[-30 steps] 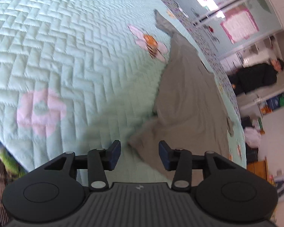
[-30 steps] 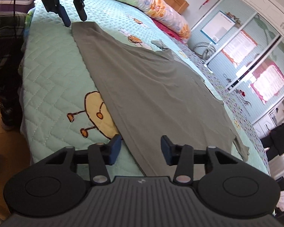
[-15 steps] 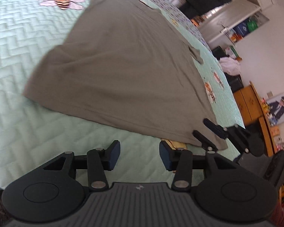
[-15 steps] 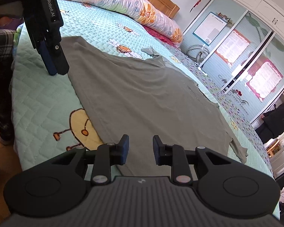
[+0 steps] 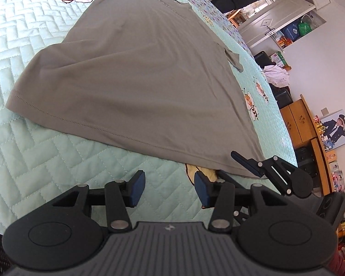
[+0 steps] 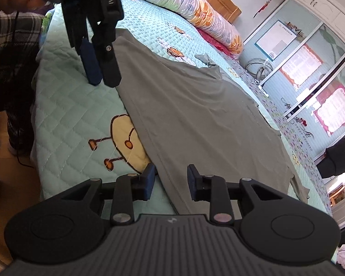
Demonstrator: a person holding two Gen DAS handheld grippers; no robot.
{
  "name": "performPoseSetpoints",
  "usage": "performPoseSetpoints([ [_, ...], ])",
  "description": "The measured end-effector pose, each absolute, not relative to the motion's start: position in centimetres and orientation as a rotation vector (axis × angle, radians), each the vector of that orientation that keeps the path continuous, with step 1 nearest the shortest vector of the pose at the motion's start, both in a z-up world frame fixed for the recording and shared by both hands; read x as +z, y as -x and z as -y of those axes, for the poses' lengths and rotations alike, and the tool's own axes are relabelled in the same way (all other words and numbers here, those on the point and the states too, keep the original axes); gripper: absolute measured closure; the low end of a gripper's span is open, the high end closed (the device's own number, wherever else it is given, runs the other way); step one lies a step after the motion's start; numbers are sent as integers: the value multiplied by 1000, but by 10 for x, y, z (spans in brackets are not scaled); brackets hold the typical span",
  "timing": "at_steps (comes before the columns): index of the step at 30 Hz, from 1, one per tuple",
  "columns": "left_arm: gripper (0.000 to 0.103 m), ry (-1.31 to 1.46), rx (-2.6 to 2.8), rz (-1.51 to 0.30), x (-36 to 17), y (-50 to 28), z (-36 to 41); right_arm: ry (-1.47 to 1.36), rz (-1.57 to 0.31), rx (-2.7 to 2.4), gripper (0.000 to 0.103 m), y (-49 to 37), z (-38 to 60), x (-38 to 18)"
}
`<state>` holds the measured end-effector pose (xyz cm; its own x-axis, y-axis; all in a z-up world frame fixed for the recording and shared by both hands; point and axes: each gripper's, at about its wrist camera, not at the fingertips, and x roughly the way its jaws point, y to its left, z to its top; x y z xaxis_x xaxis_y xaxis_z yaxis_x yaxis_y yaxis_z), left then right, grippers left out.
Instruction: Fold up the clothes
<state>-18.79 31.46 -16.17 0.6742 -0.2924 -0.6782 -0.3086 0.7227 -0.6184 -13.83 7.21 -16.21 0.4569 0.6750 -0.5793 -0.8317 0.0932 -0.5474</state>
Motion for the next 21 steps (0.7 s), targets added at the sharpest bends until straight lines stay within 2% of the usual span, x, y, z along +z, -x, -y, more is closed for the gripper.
performPoseSetpoints([
  [4,52,780,10,-854,-161,189,-314,966,-195,1143,82,136,-74,-159],
  [21,49,786,3,-858,-163,188,-314,974,-179,1126,82,130,-77,-148],
])
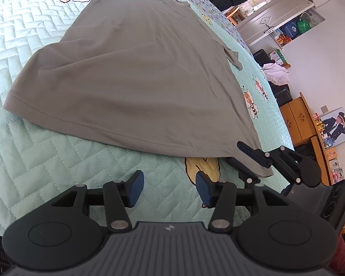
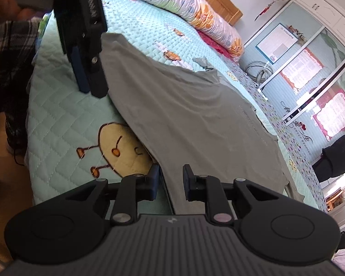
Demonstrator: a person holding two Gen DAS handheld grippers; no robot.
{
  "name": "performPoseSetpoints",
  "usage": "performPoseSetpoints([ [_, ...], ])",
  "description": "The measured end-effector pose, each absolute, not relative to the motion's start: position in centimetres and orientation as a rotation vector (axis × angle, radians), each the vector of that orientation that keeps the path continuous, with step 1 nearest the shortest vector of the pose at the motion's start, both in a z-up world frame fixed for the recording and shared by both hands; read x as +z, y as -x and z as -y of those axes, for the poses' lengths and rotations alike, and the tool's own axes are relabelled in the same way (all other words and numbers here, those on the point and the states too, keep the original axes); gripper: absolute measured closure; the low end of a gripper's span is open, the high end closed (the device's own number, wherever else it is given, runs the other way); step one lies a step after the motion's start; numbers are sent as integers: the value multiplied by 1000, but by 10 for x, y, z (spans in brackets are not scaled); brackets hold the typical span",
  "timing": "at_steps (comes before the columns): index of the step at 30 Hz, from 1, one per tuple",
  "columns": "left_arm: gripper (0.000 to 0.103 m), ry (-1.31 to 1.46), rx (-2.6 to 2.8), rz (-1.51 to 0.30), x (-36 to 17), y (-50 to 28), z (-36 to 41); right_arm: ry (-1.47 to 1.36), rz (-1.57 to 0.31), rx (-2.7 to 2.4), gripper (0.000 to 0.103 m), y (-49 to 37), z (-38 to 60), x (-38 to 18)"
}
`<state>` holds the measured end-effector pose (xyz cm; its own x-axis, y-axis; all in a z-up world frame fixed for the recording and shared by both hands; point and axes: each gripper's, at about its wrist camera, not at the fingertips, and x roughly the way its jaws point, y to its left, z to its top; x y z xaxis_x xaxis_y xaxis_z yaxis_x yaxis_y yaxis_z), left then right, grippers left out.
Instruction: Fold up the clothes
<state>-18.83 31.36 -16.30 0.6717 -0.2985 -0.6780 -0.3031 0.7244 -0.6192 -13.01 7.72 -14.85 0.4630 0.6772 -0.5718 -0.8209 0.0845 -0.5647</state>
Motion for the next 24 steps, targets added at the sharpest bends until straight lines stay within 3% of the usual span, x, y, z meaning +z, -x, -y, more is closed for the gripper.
performPoseSetpoints([
  [24,48,776,1,-858,-162,185,-311,1041,-194,1117,78,123,-77,-158],
])
